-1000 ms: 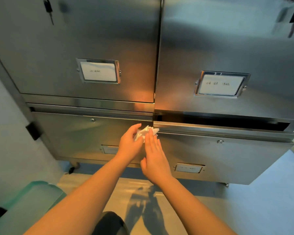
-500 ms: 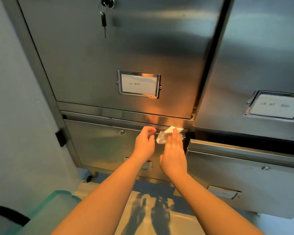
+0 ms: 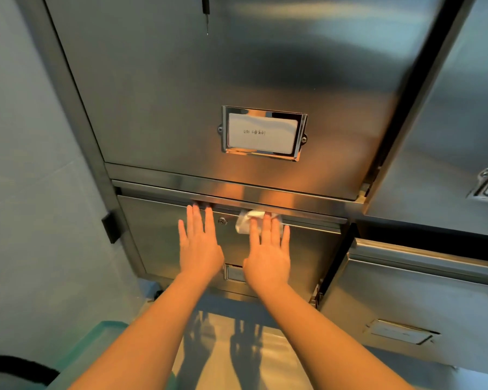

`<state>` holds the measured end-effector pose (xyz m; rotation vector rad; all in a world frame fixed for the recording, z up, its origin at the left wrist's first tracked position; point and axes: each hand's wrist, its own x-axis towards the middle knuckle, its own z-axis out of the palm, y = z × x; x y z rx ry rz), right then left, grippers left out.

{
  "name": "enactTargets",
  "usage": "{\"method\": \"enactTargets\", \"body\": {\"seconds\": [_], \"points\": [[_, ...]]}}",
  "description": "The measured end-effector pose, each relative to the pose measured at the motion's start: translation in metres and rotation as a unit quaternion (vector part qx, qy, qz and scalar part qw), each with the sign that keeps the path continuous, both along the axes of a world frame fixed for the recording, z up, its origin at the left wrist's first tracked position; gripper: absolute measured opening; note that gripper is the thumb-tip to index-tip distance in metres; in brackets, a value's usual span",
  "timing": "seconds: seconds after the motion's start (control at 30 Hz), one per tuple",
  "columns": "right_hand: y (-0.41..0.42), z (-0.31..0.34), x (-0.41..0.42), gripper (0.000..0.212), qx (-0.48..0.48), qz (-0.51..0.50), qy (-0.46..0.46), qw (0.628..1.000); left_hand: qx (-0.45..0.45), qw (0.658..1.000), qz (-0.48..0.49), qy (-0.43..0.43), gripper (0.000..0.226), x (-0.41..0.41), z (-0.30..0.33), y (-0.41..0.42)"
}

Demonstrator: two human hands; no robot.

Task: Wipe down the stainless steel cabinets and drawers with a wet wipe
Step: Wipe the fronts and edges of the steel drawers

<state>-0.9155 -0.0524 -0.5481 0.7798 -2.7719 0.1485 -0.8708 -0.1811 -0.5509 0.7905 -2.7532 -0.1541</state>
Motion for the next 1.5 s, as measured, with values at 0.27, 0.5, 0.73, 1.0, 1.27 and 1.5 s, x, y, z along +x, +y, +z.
{"method": "enactTargets", "body": {"seconds": [0.27, 0.5, 0.73, 1.0, 1.27, 1.5], "points": [[0.036, -0.011, -0.01, 0.08, -0.022, -0.109, 0.077, 0.991, -0.039, 0.999, -0.019, -0.001, 0.096, 0.003, -0.009, -0.009], [0.015, 0.008, -0.022, 0.089, -0.131, -0.223, -0.075, 0.963, -0.027, 0.999, -0.022, 0.01, 0.101, 0.0, -0.011, -0.005], [0.023, -0.002, -0.026, 0.081, -0.173, -0.22, -0.036, 0.959, -0.019, 1.0, -0.019, 0.011, 0.101, 0.0, -0.011, -0.006], [-0.017, 0.014, -0.025, 0.089, -0.317, -0.263, -0.097, 0.906, -0.02, 1.0, -0.023, 0.001, 0.104, 0.001, -0.01, -0.009], [0.028, 0.005, -0.041, 0.085, -0.272, -0.291, -0.067, 0.915, -0.003, 1.0, -0.027, 0.015, 0.104, 0.003, -0.01, -0.011], [-0.049, -0.004, 0.007, 0.093, -0.203, -0.083, -0.089, 0.972, -0.007, 1.0, -0.028, 0.012, 0.096, 0.003, -0.011, -0.012]]}}
